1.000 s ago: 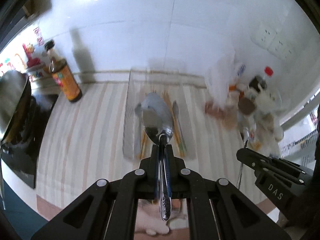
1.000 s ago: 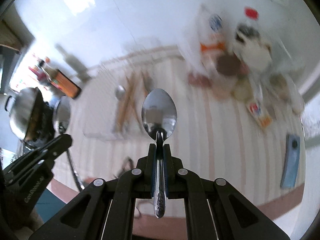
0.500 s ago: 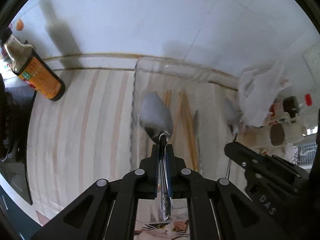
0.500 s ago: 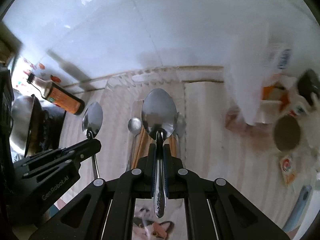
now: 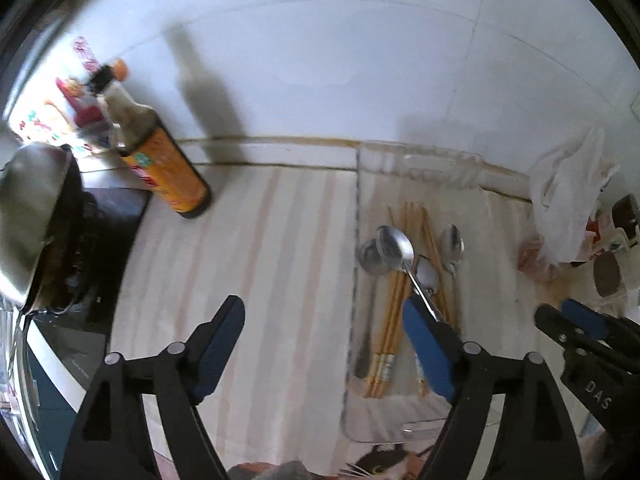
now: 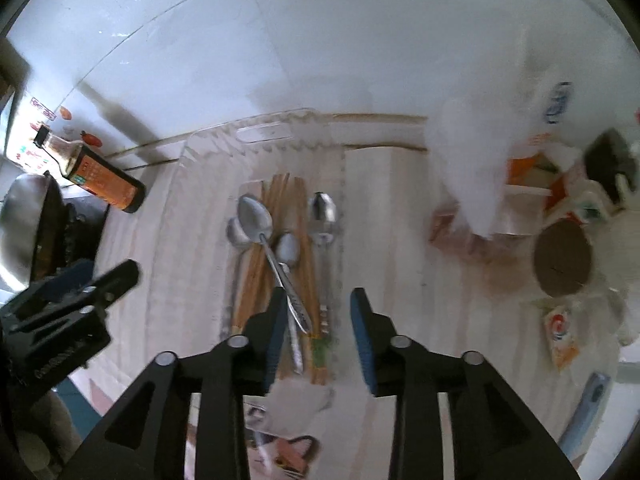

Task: Organize utensils

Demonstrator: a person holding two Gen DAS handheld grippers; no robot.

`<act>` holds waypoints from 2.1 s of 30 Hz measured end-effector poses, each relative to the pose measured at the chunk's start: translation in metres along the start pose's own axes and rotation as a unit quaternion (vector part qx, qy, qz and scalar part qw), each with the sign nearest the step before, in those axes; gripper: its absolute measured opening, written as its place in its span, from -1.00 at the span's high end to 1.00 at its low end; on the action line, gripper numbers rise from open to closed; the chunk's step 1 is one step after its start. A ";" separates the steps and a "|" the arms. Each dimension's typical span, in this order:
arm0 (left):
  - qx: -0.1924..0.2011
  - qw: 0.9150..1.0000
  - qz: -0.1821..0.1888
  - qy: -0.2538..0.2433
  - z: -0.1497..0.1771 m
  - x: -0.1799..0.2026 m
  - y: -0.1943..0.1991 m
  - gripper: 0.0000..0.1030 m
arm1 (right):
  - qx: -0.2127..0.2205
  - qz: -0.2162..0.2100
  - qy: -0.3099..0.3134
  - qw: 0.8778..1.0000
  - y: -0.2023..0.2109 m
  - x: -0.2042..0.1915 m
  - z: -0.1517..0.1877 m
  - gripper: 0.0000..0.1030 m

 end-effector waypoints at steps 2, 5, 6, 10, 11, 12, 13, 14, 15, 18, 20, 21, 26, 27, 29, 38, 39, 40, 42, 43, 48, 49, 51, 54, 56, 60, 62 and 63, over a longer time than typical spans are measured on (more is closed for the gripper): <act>0.008 1.000 -0.009 0.003 0.008 -0.003 0.001 -0.82 | -0.009 0.006 0.008 1.000 0.003 0.004 0.009 0.07; 0.015 1.000 -0.019 0.004 0.016 -0.003 0.002 -1.00 | -0.004 0.025 0.010 1.000 0.006 0.010 0.023 -0.07; 0.017 1.000 -0.024 0.002 0.020 -0.002 0.002 -1.00 | -0.003 0.028 0.010 1.000 0.007 0.012 0.026 -0.18; 0.013 1.000 -0.027 0.000 0.032 0.002 0.001 -1.00 | 0.003 0.044 0.021 0.999 0.009 0.016 0.043 -0.63; 0.013 0.999 -0.029 -0.001 0.035 0.002 0.001 -1.00 | 0.004 0.047 0.025 0.999 0.009 0.016 0.046 -0.77; 0.014 0.999 -0.031 0.000 0.038 0.003 0.001 -1.00 | 0.006 0.050 0.028 0.998 0.010 0.016 0.049 -0.87; 0.016 0.999 -0.032 0.001 0.040 0.004 0.002 -1.00 | 0.008 0.053 0.032 0.998 0.010 0.017 0.051 -0.92; 0.016 0.999 -0.034 0.002 0.043 0.004 0.003 -1.00 | 0.011 0.059 0.036 0.998 0.010 0.017 0.053 -0.99; 0.017 0.999 -0.034 0.004 0.045 0.004 0.004 -1.00 | 0.015 0.067 0.042 0.997 0.012 0.017 0.055 -1.00; 0.023 0.999 -0.037 0.009 0.052 0.004 0.010 -1.00 | 0.024 0.077 0.049 0.996 0.018 0.018 0.060 -1.00; 0.028 0.999 -0.038 0.014 0.056 0.001 0.017 -1.00 | 0.028 0.080 0.052 0.995 0.022 0.018 0.063 -1.00; 0.031 0.999 -0.039 0.016 0.059 -0.001 0.021 -1.00 | 0.031 0.083 0.054 0.995 0.026 0.018 0.065 -1.00; 0.055 0.998 -0.031 0.020 0.071 -0.011 0.053 -1.00 | 0.054 0.085 0.052 0.994 0.054 0.010 0.079 -1.00; 0.061 0.997 -0.030 0.020 0.073 -0.012 0.059 -1.00 | 0.061 0.086 0.053 0.993 0.062 0.007 0.082 -1.00; 0.084 0.996 -0.025 0.019 0.081 -0.018 0.083 -1.00 | 0.081 0.091 0.053 0.991 0.084 -0.001 0.092 -1.00; 0.153 0.988 0.008 0.025 0.133 -0.057 0.177 -1.00 | 0.172 0.104 0.048 0.978 0.195 -0.040 0.159 -1.00; 0.163 0.986 0.013 0.026 0.142 -0.063 0.190 -1.00 | 0.179 0.106 0.049 0.977 0.205 -0.044 0.167 -1.00; 0.168 0.985 0.018 0.026 0.147 -0.066 0.199 -1.00 | 0.187 0.109 0.048 0.975 0.217 -0.049 0.177 -1.00; 0.183 0.983 0.024 0.024 0.161 -0.075 0.218 -1.00 | 0.201 0.113 0.045 0.972 0.234 -0.058 0.192 -1.00; 0.188 0.981 0.029 0.022 0.166 -0.078 0.226 -1.00 | 0.209 0.118 0.045 0.970 0.245 -0.063 0.202 -1.00; 0.209 0.977 0.039 0.014 0.190 -0.096 0.257 -1.00 | 0.242 0.121 0.039 0.962 0.287 -0.087 0.239 -1.00; 0.212 0.976 0.039 0.013 0.194 -0.100 0.262 -1.00 | 0.246 0.121 0.038 0.961 0.292 -0.090 0.244 -1.00; 0.219 0.975 0.037 0.013 0.200 -0.105 0.270 -1.00 | 0.256 0.124 0.038 0.958 0.304 -0.099 0.255 -1.00; 0.219 0.975 0.038 0.013 0.206 -0.111 0.278 -1.00 | 0.260 0.121 0.038 0.957 0.314 -0.108 0.264 -1.00; 0.217 0.975 0.037 0.014 0.207 -0.114 0.281 -1.00 | 0.262 0.122 0.039 0.957 0.319 -0.112 0.267 -1.00; 0.210 0.977 0.039 0.022 0.206 -0.118 0.284 -1.00 | 0.262 0.122 0.041 0.956 0.324 -0.121 0.267 -1.00; 0.209 0.977 0.034 0.025 0.203 -0.119 0.285 -1.00 | 0.261 0.124 0.042 0.956 0.324 -0.122 0.264 -1.00; 0.208 0.977 0.032 0.026 0.202 -0.119 0.284 -1.00 | 0.260 0.123 0.041 0.957 0.325 -0.122 0.263 -1.00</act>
Point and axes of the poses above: each gripper's, at about its wrist camera, not at the fingertips, and y roughly against the way its jaws point, x to its right, z to its underside, the point moved 4 cm from there along -y, roughly the way its jaws point, and after that the axes turned 13 degrees about -z, right-handed, at the moved point
